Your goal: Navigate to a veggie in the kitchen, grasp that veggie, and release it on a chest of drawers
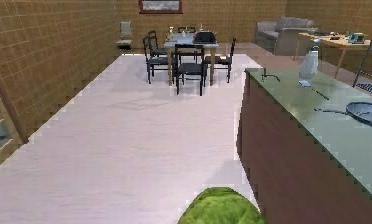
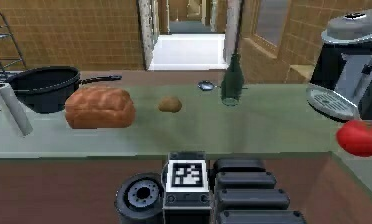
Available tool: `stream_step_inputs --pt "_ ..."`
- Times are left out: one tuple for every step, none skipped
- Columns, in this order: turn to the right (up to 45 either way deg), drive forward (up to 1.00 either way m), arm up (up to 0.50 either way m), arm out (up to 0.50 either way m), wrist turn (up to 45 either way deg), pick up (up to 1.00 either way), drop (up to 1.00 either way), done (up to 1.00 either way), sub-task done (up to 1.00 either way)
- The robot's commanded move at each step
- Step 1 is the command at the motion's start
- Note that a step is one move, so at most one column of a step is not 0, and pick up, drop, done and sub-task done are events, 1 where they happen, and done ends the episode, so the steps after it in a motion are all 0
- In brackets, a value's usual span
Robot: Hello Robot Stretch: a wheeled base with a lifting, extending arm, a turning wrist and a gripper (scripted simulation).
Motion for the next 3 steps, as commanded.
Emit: stream_step_inputs --pt "0.0 1.00 0.00 0.00 0.0 0.00 0.00 0.00 0.00" --pt "0.0 1.00 0.00 0.00 0.0 0.00 0.00 0.00 0.00" --pt "-21.0 0.00 0.00 0.00 0.0 0.00 0.00 0.00 0.00"
